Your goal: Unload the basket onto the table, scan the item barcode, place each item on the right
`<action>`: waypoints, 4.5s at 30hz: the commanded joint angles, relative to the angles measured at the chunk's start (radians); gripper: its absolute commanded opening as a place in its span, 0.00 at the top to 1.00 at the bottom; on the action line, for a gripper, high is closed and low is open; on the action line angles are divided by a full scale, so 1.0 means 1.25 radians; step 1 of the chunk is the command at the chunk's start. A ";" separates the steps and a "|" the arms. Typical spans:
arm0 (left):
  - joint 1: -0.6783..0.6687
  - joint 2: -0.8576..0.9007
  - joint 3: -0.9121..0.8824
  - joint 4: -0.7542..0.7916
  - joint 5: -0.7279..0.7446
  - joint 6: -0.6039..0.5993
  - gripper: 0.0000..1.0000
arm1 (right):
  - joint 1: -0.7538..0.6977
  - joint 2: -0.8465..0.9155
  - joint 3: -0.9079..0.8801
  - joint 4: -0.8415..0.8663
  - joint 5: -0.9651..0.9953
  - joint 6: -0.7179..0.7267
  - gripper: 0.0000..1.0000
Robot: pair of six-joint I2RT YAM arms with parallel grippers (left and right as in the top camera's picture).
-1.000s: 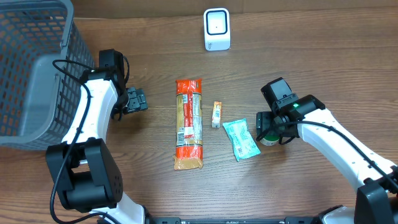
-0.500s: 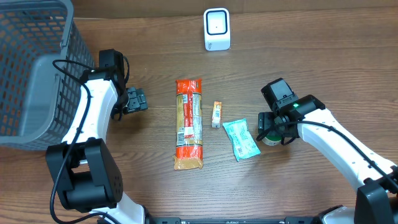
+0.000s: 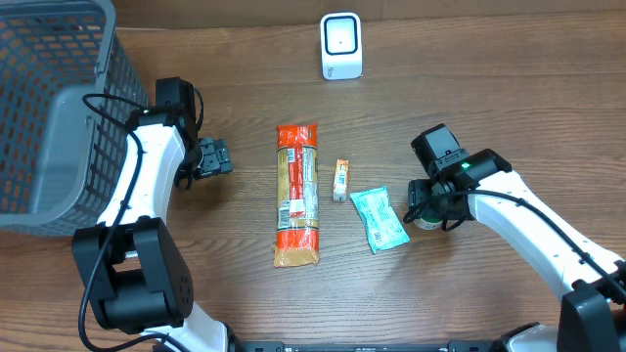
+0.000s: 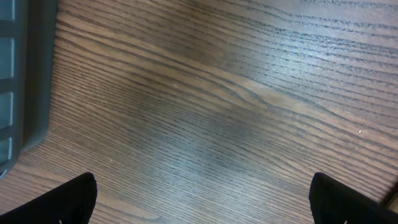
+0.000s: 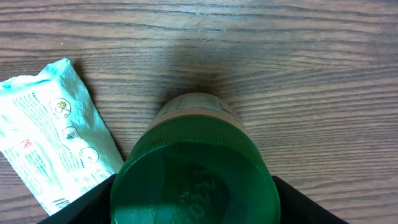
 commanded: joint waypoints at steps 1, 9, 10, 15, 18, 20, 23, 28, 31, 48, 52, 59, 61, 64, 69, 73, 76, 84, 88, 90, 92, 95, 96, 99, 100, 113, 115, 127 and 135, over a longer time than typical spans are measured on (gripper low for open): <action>0.000 -0.017 0.003 0.001 -0.008 0.015 0.00 | 0.002 -0.007 -0.004 0.004 -0.006 -0.045 0.32; 0.000 -0.017 0.003 0.001 -0.008 0.014 0.00 | 0.002 -0.007 -0.004 0.045 -0.004 -0.065 0.33; 0.000 -0.017 0.003 0.001 -0.008 0.014 0.00 | 0.002 -0.007 -0.004 0.050 -0.003 -0.065 0.33; 0.000 -0.017 0.003 0.002 -0.008 0.014 0.00 | 0.002 -0.007 -0.004 0.056 -0.003 -0.065 0.32; 0.000 -0.017 0.003 0.001 -0.008 0.015 0.00 | 0.002 -0.007 -0.004 0.056 -0.003 -0.065 0.32; 0.000 -0.017 0.003 0.002 -0.008 0.014 0.00 | 0.002 -0.007 -0.004 0.056 -0.003 -0.065 0.32; 0.000 -0.017 0.003 0.001 -0.008 0.014 0.00 | 0.002 -0.007 -0.004 0.055 -0.003 -0.095 0.32; 0.000 -0.017 0.003 0.001 -0.008 0.015 0.00 | 0.002 -0.007 -0.004 0.056 -0.003 -0.141 0.32; 0.000 -0.017 0.003 0.001 -0.008 0.015 0.00 | 0.002 -0.007 -0.004 0.060 -0.003 -0.147 0.28; 0.000 -0.017 0.003 0.002 -0.008 0.015 0.00 | 0.002 -0.007 0.006 0.070 -0.013 -0.143 0.00; 0.000 -0.017 0.003 0.001 -0.008 0.014 0.00 | 0.002 -0.007 0.066 0.030 -0.013 -0.143 0.00; 0.000 -0.017 0.003 0.002 -0.008 0.014 0.00 | 0.002 -0.007 0.143 -0.043 -0.031 -0.138 0.00; 0.000 -0.017 0.003 0.001 -0.008 0.015 0.00 | 0.002 -0.004 0.143 -0.052 -0.036 -0.132 0.00; 0.000 -0.017 0.003 0.002 -0.008 0.014 0.00 | 0.002 0.011 0.142 -0.067 -0.033 -0.121 0.00; 0.000 -0.017 0.003 0.001 -0.008 0.015 0.00 | 0.002 0.058 0.142 -0.063 -0.033 -0.121 0.00; 0.000 -0.017 0.003 0.002 -0.008 0.014 0.00 | 0.002 0.106 0.142 -0.062 -0.032 -0.121 0.00; 0.000 -0.017 0.003 0.001 -0.008 0.015 0.00 | 0.002 0.140 0.142 -0.063 -0.023 -0.121 0.00; 0.000 -0.017 0.003 0.001 -0.008 0.014 0.00 | 0.002 0.173 0.131 -0.051 -0.018 -0.121 0.00; 0.000 -0.017 0.003 0.002 -0.008 0.014 0.00 | 0.002 0.173 0.115 -0.032 -0.018 -0.121 0.00; 0.000 -0.017 0.003 0.002 -0.008 0.014 0.00 | 0.002 0.173 0.113 -0.032 -0.018 -0.120 0.00; 0.000 -0.017 0.003 0.002 -0.008 0.014 0.00 | 0.002 0.173 0.110 -0.030 -0.018 -0.118 0.00; 0.000 -0.017 0.003 0.001 -0.008 0.015 0.00 | 0.002 0.173 0.110 -0.030 -0.018 -0.118 0.00; 0.000 -0.017 0.003 0.001 -0.008 0.015 0.00 | 0.002 0.173 0.110 -0.030 -0.018 -0.118 0.00; 0.000 -0.017 0.003 0.002 -0.008 0.014 0.00 | 0.002 0.173 0.110 -0.030 -0.018 -0.118 0.00; 0.000 -0.017 0.003 0.002 -0.008 0.014 0.00 | 0.002 0.173 0.110 -0.030 -0.018 -0.118 0.00; 0.000 -0.017 0.003 0.001 -0.008 0.014 0.00 | 0.002 0.173 0.109 -0.031 -0.003 -0.118 0.10; 0.000 -0.017 0.003 0.001 -0.008 0.015 0.00 | 0.002 0.173 0.109 -0.030 -0.003 -0.118 0.10; 0.000 -0.017 0.003 0.001 -0.008 0.014 0.00 | 0.002 0.173 0.082 -0.013 -0.003 -0.118 0.09; 0.000 -0.017 0.003 0.002 -0.008 0.015 0.00 | 0.002 0.173 0.061 0.024 -0.003 -0.118 0.09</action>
